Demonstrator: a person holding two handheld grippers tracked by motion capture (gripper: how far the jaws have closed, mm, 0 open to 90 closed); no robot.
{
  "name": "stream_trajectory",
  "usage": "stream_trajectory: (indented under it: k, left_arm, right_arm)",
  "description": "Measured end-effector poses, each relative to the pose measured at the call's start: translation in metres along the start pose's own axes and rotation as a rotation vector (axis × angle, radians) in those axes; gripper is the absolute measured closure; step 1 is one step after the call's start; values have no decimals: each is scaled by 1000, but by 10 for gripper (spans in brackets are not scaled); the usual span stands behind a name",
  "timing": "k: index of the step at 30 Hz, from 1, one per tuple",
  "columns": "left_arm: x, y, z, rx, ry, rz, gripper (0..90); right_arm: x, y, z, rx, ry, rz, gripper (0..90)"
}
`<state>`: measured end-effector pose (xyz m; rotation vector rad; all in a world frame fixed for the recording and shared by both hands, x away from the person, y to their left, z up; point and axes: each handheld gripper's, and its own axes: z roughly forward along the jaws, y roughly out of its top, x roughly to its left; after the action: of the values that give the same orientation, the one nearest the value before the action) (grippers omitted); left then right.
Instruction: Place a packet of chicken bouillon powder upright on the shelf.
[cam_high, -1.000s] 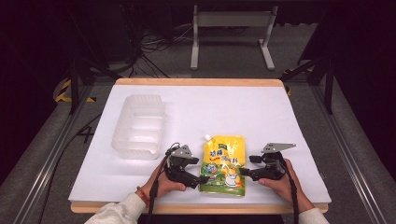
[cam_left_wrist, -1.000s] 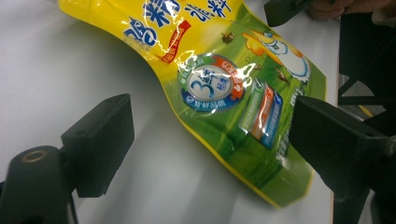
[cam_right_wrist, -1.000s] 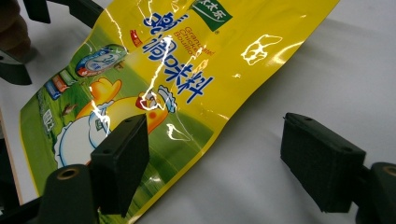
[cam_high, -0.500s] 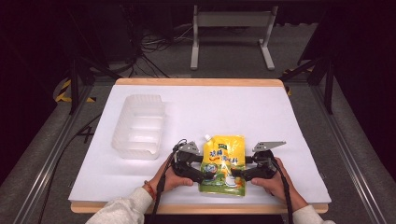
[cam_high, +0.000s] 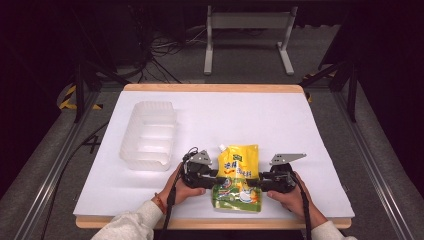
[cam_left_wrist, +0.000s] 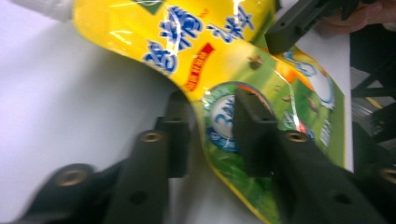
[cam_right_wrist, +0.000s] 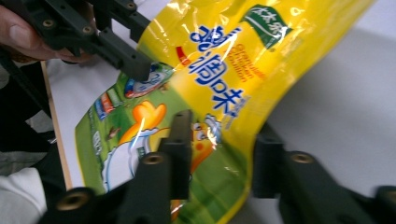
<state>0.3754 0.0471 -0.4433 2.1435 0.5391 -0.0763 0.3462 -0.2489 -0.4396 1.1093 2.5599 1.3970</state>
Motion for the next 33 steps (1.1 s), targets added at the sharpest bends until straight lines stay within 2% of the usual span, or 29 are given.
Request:
stream_trajectory:
  k: [2, 3, 8, 11, 15, 16, 19, 23, 28, 29, 33]
  left_arm:
    - [1, 1, -4, -12, 3, 7, 792]
    - [1, 1, -4, -12, 3, 7, 804]
    - [-4, 7, -15, -41, 5, 51, 827]
    - [-6, 10, -21, -61, 11, 57, 840]
    - [-10, 13, -28, -71, 33, 85, 852]
    - [-11, 14, -30, -76, 42, 101, 858]
    - [-13, 16, -35, -85, 63, 113, 865]
    - [-16, 19, -42, -92, 100, 141, 866]
    - [-17, 21, -48, -104, 121, 150, 858]
    - [-18, 21, -49, -103, 136, 159, 858]
    - [-19, 23, -53, -111, 153, 167, 852]
  right_arm:
    - [0, 0, -4, -25, -17, -5, 830]
    - [0, 0, -4, -25, -17, -5, 830]
    - [6, 3, -14, -98, -12, -31, 867]
    - [10, 5, -21, -146, 1, -39, 881]
    - [21, 9, -28, -187, 12, -81, 889]
    - [23, 10, -29, -194, 15, -88, 891]
    - [32, 13, -33, -218, 15, -121, 895]
    - [43, 17, -35, -238, 16, -186, 897]
    - [53, 21, -37, -255, 16, -236, 898]
    - [55, 22, -38, -262, 19, -242, 898]
    - [61, 25, -39, -274, 23, -265, 899]
